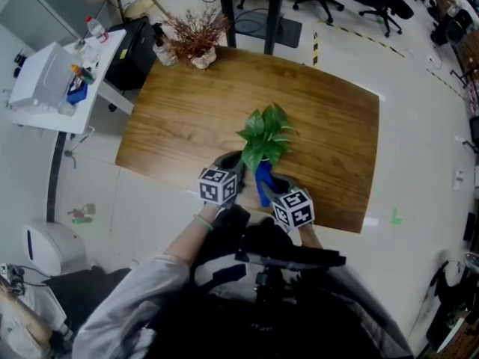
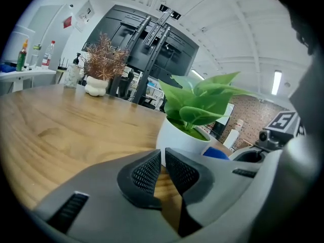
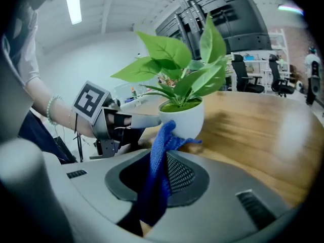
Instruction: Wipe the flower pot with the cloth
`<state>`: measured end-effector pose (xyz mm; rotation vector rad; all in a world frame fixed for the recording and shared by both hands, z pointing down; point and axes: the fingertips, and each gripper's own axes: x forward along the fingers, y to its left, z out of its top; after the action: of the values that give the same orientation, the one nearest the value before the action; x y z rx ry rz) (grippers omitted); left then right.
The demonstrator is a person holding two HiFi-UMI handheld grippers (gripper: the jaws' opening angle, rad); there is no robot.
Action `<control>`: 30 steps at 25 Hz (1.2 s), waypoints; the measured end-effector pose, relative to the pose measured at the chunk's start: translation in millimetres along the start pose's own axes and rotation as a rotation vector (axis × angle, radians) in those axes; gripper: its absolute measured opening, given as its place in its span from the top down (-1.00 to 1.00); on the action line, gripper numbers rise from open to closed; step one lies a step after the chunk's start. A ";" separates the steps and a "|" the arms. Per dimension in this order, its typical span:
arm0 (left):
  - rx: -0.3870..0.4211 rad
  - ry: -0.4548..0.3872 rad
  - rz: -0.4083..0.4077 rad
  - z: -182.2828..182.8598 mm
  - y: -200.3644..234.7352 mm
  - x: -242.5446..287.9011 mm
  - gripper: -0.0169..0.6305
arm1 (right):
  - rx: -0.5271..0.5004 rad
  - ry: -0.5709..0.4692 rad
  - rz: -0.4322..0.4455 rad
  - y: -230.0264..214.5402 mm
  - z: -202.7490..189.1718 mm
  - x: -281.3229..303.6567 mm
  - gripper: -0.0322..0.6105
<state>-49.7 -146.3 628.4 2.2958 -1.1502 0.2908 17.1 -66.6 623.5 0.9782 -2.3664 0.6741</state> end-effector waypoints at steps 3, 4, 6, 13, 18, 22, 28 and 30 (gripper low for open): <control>-0.014 -0.006 0.004 -3.0 -0.7 -5.5 0.88 | 0.090 -0.030 -0.049 -9.9 -1.5 -13.8 0.62; -0.015 -0.007 0.003 -3.7 -1.8 -7.2 0.88 | 0.110 -0.042 -0.070 -13.3 -0.9 -18.8 0.62; -0.009 -0.010 0.001 -3.7 -5.0 -10.4 0.88 | 0.148 -0.065 -0.113 -20.4 0.8 -27.7 0.62; 0.015 -0.029 -0.017 1.7 -25.5 -20.1 0.88 | 0.260 -0.150 -0.197 -36.8 12.4 -40.3 0.63; 0.029 -0.032 -0.013 1.8 -32.2 -29.8 0.88 | 0.262 -0.168 -0.220 -37.5 21.8 -40.1 0.63; 0.019 -0.040 0.006 0.0 -30.8 -38.8 0.88 | 0.257 -0.173 -0.235 -37.8 24.7 -40.0 0.63; 0.021 -0.031 0.013 -5.7 -31.2 -46.4 0.88 | 0.264 -0.169 -0.240 -33.0 23.3 -41.3 0.63; 0.023 -0.028 0.012 -6.8 -31.4 -46.6 0.88 | 0.261 -0.164 -0.238 -30.9 20.7 -40.7 0.63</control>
<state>-53.0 -96.0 602.6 2.3209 -1.1805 0.2790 60.3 -77.9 591.2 1.4517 -2.2836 0.8504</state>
